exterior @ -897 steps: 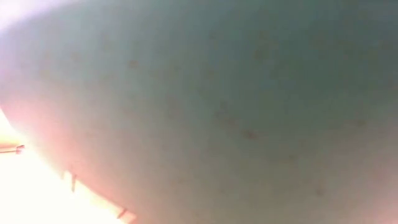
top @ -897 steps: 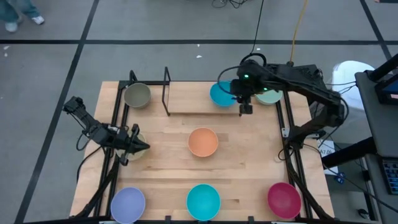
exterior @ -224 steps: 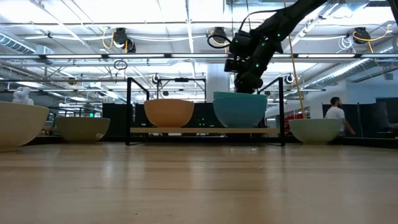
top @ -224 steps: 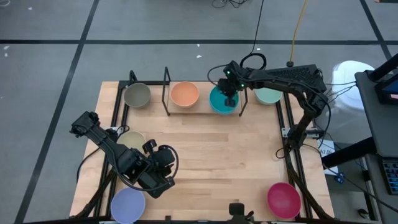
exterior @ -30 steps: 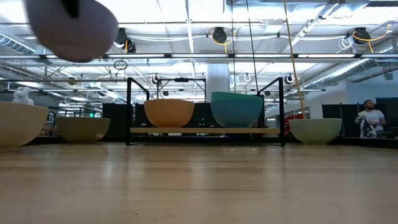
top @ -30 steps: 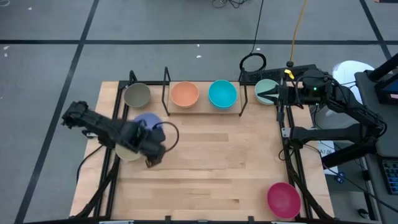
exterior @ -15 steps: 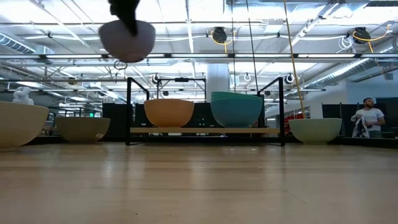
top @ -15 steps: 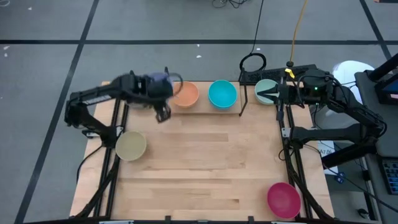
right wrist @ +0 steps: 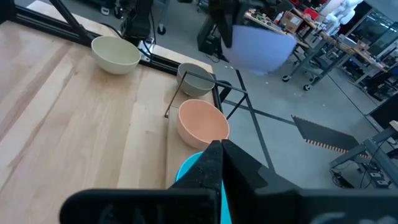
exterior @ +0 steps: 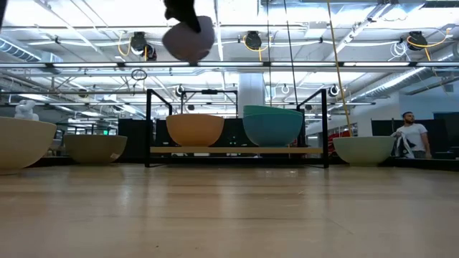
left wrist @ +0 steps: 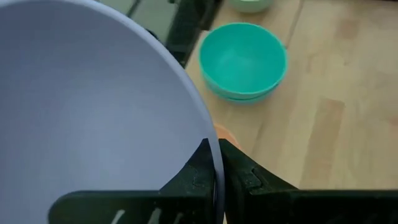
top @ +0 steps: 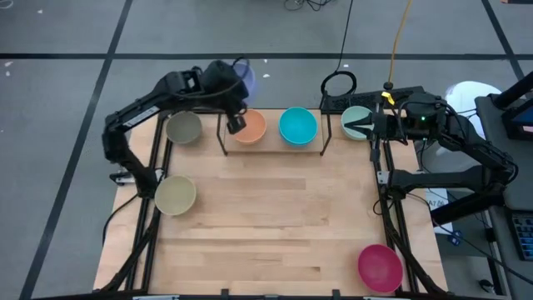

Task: Place and stack bowls onto a shelf
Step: Stack the purple bowl on top of the orange bowl on the shelf, then stack the red bowl on top of the light blue bowl on the shelf

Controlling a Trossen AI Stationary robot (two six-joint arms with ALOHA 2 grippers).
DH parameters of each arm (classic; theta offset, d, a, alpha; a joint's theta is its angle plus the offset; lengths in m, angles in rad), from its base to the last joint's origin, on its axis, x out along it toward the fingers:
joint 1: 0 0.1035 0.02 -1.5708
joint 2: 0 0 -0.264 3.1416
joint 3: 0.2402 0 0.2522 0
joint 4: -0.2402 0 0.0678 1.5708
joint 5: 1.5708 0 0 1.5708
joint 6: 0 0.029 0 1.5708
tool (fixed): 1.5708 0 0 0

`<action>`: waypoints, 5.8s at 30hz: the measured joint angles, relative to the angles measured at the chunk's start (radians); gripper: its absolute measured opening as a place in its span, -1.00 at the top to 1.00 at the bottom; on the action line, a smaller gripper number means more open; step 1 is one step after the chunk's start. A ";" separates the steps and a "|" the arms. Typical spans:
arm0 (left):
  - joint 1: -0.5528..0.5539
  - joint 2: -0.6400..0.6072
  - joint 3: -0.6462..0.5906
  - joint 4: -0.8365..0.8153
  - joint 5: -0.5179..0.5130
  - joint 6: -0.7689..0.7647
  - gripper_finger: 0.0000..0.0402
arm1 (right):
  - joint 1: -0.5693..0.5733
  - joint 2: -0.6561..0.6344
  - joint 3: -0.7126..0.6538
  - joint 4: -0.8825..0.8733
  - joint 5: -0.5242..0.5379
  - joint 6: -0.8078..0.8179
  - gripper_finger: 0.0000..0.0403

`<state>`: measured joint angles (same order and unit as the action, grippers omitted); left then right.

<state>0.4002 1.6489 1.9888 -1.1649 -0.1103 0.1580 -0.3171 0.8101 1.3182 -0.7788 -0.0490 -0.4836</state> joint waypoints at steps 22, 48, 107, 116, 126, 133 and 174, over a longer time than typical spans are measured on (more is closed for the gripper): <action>0.036 0.341 0.096 -0.183 0.189 -0.006 0.96 | 0.000 0.000 0.000 0.000 0.000 -0.003 1.00; 0.036 0.405 0.078 -0.163 0.139 -0.145 0.96 | 0.000 0.000 0.000 0.000 0.000 -0.030 1.00; 0.012 0.409 -0.006 -0.136 0.120 -0.189 0.51 | 0.000 0.000 0.000 0.004 0.000 -0.026 1.00; -0.009 0.409 0.032 -0.176 0.100 -0.179 0.51 | 0.000 0.000 0.000 0.004 0.000 -0.026 1.00; -0.006 0.390 0.032 -0.199 0.030 -0.092 0.51 | 0.000 0.000 0.000 0.007 0.000 0.000 1.00; -0.008 0.294 0.032 -0.197 -0.001 -0.095 0.51 | 0.000 0.000 0.000 0.039 0.000 0.004 1.00; -0.172 -0.022 0.032 -0.379 -0.004 -0.224 0.51 | 0.000 -0.177 0.000 -0.113 -0.087 0.077 1.00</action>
<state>0.2283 1.6268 2.0205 -1.5438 -0.1143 -0.0663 -0.3168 0.6327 1.3178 -0.8919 -0.1362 -0.4066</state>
